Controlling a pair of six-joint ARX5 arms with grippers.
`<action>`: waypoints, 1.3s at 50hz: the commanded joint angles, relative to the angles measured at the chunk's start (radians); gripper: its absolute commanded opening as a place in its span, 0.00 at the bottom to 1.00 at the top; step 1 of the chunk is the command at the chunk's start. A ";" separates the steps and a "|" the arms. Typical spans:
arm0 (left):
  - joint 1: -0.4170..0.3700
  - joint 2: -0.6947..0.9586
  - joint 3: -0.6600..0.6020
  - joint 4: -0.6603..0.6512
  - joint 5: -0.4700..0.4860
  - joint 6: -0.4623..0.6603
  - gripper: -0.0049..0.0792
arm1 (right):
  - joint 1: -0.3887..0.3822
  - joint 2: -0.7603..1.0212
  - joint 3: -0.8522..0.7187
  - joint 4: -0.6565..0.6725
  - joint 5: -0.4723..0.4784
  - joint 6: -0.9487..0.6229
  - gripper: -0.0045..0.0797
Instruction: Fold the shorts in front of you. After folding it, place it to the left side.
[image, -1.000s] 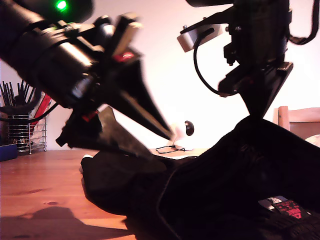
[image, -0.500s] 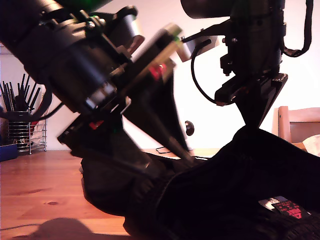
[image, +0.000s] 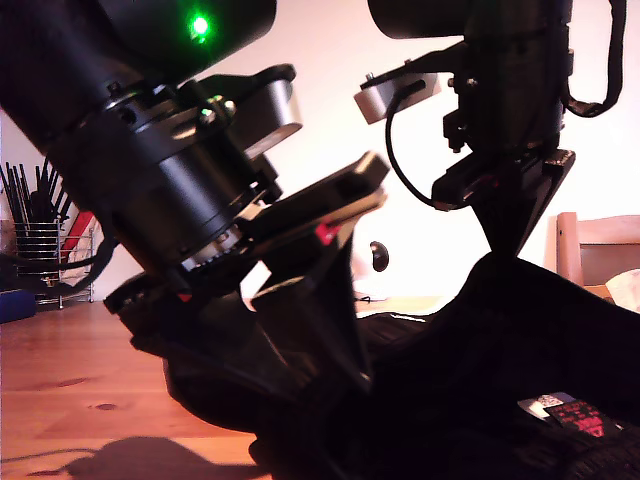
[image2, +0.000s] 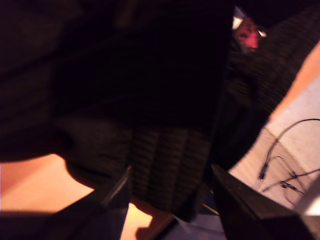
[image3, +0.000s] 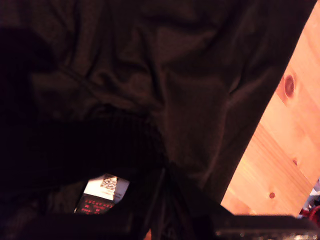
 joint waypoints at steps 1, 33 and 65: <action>-0.022 0.009 -0.008 0.006 0.004 -0.012 0.59 | -0.010 0.007 0.001 0.010 -0.010 -0.002 0.04; -0.042 0.064 -0.008 -0.113 -0.064 0.113 0.03 | -0.016 0.007 0.001 -0.021 -0.045 -0.001 0.04; 0.129 0.060 0.018 -0.234 -0.163 0.353 0.03 | -0.016 0.007 0.001 -0.037 -0.051 -0.002 0.04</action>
